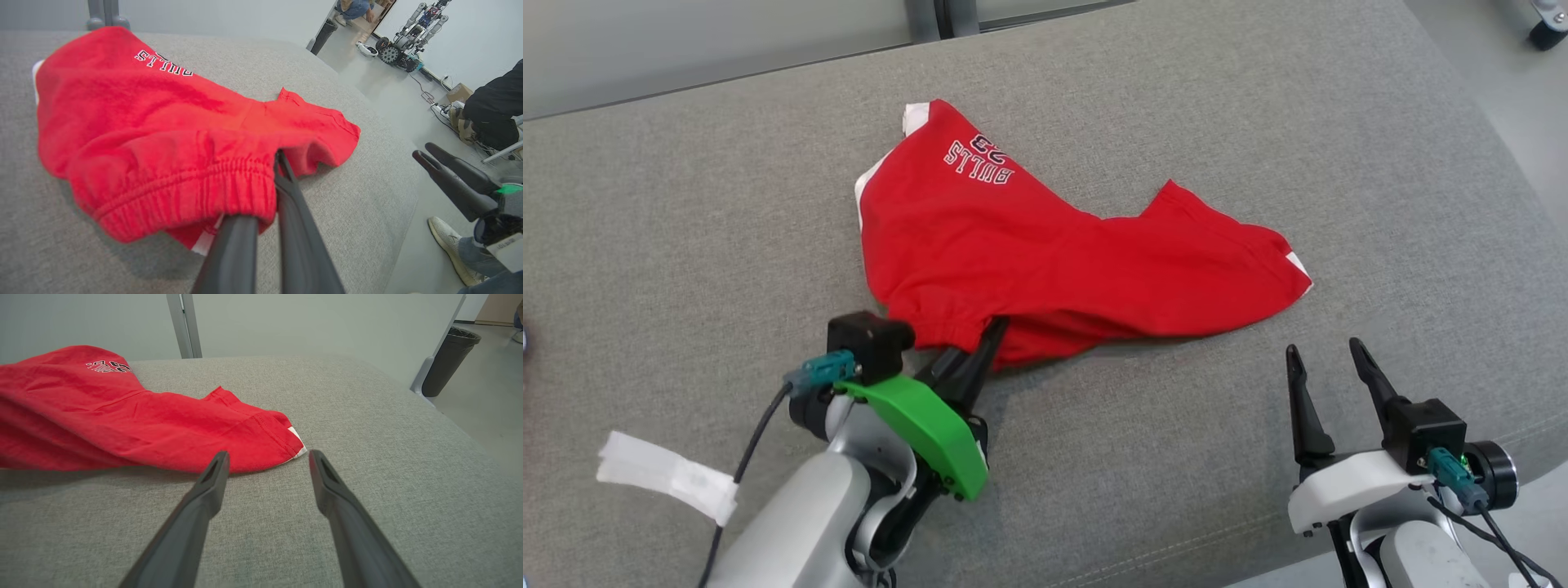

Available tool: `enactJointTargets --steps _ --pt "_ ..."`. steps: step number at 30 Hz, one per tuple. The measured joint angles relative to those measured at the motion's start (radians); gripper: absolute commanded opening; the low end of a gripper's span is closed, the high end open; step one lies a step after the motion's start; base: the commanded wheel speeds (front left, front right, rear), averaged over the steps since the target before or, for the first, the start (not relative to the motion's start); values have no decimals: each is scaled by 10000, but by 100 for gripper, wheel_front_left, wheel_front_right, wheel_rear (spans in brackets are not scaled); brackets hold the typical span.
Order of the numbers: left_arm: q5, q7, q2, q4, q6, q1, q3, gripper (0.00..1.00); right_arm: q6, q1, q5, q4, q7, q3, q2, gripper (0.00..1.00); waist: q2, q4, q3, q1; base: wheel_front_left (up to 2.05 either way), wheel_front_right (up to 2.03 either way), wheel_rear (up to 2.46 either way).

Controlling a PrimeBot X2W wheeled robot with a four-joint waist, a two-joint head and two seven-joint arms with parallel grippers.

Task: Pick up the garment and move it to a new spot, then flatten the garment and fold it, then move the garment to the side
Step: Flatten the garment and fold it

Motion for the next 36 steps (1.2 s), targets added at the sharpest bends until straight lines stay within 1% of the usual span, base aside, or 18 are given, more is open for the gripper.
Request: enactJointTargets --steps 3,6,9,11,14,18,20,22,25,30,33,36 --pt "138 433 337 -740 12 -386 -65 0 0 144 -12 -13 0 8 31 100 0 35 -61 0 0 0 0" --pt "31 1005 485 -1507 4 -436 -180 0 0 355 -61 -56 0 -138 33 100 0 117 -153 0 0 0 0" --pt "-192 1680 662 -2347 -25 -432 -307 0 0 562 -63 -69 0 -313 31 100 0 252 -249 0 0 0 0" --pt "-610 2144 700 -2963 -23 -399 -301 0 0 665 -63 -88 0 -368 29 100 0 374 -310 0 0 0 0" --pt "-980 2761 748 -3921 161 -199 -293 0 0 706 -65 -201 0 -397 31 100 0 582 -384 0 0 0 0" --pt "-1634 3524 821 -5101 589 215 -303 0 0 755 -65 -288 0 -414 50 100 0 874 -440 0 0 0 0" --pt "-2063 3879 844 -5503 907 423 -215 0 0 762 -71 -337 0 -334 77 100 0 1005 -445 0 0 0 0" --pt "-2117 4086 1060 -5584 1306 526 203 0 0 759 -82 -387 0 -211 105 100 0 1100 -405 0 0 0 0" --pt "-2477 4405 1597 -5404 1557 611 1183 0 88 714 -153 -439 0 -8 190 100 0 1147 -255 0 0 0 0" --pt "-3145 5087 2199 -4410 1607 664 2458 0 151 519 -159 -485 0 90 245 100 0 1075 101 0 0 0 0" --pt "-3264 5622 2568 -3781 1607 492 2863 0 174 432 -171 -483 0 121 251 100 0 968 318 0 0 0 0" --pt "-3210 6176 2861 -3312 1607 52 2884 0 190 209 -178 -481 0 176 280 100 0 795 510 0 0 0 0"
